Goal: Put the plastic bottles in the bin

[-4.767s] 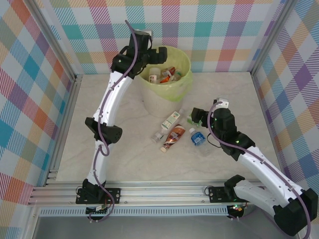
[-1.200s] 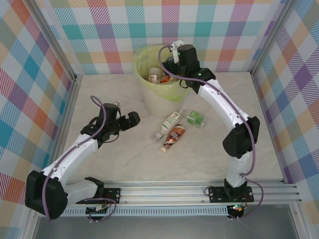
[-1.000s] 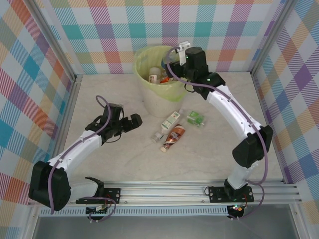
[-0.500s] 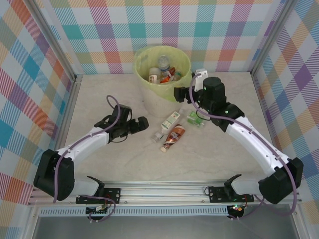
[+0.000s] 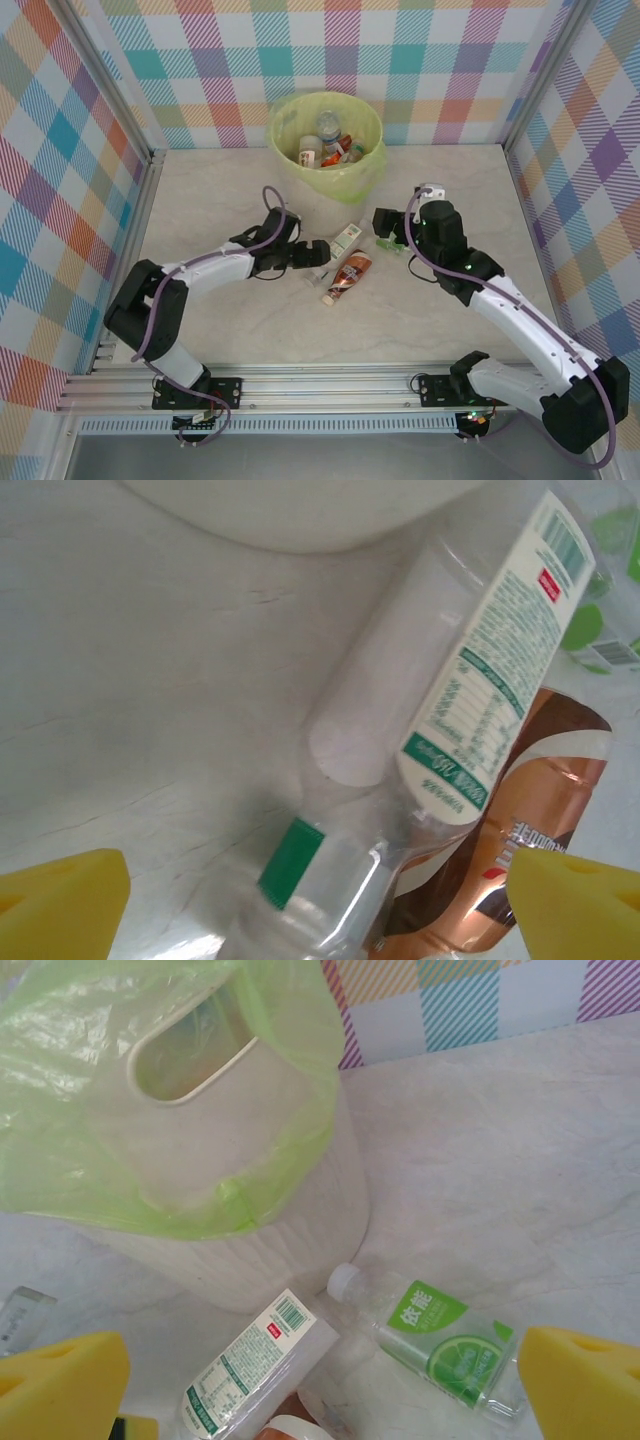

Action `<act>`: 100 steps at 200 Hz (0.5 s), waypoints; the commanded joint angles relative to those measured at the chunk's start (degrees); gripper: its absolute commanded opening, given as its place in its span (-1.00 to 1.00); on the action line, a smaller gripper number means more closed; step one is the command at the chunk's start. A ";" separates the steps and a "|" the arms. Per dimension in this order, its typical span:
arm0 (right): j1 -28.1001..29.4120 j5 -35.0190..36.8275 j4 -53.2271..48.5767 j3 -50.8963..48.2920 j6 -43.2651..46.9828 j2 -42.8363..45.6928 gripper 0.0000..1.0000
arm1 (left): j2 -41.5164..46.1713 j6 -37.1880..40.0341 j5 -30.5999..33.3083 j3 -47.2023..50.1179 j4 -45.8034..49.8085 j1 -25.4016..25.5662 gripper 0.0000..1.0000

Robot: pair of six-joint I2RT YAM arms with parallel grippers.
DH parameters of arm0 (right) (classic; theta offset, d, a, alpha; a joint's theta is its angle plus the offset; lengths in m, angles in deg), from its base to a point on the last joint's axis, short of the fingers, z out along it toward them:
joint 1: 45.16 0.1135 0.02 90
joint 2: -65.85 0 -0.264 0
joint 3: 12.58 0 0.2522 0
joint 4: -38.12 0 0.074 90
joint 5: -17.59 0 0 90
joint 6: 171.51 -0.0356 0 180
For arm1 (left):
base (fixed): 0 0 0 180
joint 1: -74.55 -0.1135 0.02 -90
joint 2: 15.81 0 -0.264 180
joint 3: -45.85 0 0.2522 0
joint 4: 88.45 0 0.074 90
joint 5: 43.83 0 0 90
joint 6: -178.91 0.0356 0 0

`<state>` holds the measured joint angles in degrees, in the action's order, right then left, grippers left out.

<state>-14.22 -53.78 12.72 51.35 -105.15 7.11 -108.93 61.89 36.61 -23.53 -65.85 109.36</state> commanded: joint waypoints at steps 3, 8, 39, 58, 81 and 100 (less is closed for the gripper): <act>0.00 2.82 0.32 -0.32 -1.06 2.23 0.99 | -3.47 5.95 3.78 -4.42 0.22 2.38 0.77; -0.01 2.94 0.24 -0.34 -0.78 2.46 0.99 | -4.31 6.41 3.97 -5.29 0.71 2.71 0.73; 0.00 3.47 -0.28 -0.51 0.00 3.04 0.99 | -9.17 10.22 5.57 -10.39 3.63 4.70 0.63; 0.00 3.52 -0.59 -0.77 0.08 3.18 0.99 | -12.26 13.25 7.34 -13.69 5.95 6.06 0.60; 0.00 3.52 -0.97 -0.87 0.35 3.20 0.99 | -15.59 15.64 9.17 -17.29 9.98 7.46 0.56; 0.00 3.67 -1.21 -0.94 0.26 3.30 1.00 | -17.38 16.48 11.50 -18.77 11.06 8.53 0.49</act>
<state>-14.22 -51.26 12.33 51.04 -105.04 9.45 -124.17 74.61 44.00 -39.81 -59.53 116.13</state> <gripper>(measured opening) 0.996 0.768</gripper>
